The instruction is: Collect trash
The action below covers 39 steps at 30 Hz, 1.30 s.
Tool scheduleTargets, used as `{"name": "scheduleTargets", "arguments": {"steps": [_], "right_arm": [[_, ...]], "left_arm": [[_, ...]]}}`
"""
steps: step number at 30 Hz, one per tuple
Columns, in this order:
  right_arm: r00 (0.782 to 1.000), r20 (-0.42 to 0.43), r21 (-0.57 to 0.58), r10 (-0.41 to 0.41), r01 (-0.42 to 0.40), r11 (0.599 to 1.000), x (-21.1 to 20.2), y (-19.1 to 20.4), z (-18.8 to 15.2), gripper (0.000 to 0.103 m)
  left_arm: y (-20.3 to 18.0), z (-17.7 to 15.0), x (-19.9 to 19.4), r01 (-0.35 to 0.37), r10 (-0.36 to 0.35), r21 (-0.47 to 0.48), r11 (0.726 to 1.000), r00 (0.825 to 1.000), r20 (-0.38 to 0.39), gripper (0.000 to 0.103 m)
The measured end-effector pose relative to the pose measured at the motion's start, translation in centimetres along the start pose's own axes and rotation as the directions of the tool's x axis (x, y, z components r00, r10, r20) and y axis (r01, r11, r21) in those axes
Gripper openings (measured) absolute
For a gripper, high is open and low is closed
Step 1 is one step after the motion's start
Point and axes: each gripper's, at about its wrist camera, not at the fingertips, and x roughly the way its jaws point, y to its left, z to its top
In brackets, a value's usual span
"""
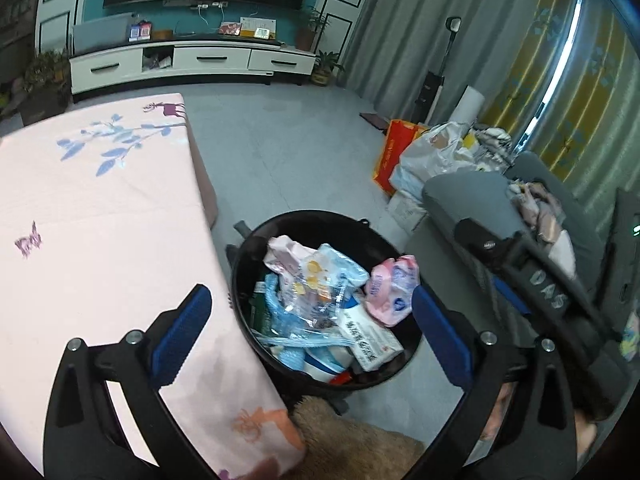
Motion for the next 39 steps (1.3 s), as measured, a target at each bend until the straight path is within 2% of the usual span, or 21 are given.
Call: {"name": "scheduleTargets", "arguments": {"steps": [2, 8, 14, 22, 39], "right_arm": [[1.0, 0.0, -0.021, -0.013, 0.014, 1.0, 0.0, 0.3, 0.0, 0.1], [1.0, -0.009, -0.05, -0.012, 0.011, 0.999, -0.1, 1.0, -0.4, 0.1], [0.999, -0.021, -0.07, -0.035, 0.034, 0.997, 0.3, 1.2, -0.6, 0.1], [0.998, -0.03, -0.09, -0.046, 0.043, 0.995, 0.6, 1.5, -0.7, 0.1], [0.997, -0.037, -0.111, -0.072, 0.067, 0.991, 0.9, 1.5, -0.9, 0.1]], "left_arm": [[0.0, -0.1, -0.6, -0.004, 0.004, -0.003, 1.0, 1.0, 0.013, 0.1], [-0.1, -0.4, -1.3, -0.095, 0.094, 0.014, 0.995, 0.994, 0.059, 0.1], [0.2, -0.9, -0.4, -0.133, 0.132, 0.036, 0.99, 0.991, 0.03, 0.1], [0.6, -1.3, 0.3, -0.1, 0.1, 0.016, 0.995, 0.995, -0.006, 0.1], [0.6, -1.7, 0.7, -0.121, 0.122, 0.018, 0.992, 0.992, -0.012, 0.1]]}}
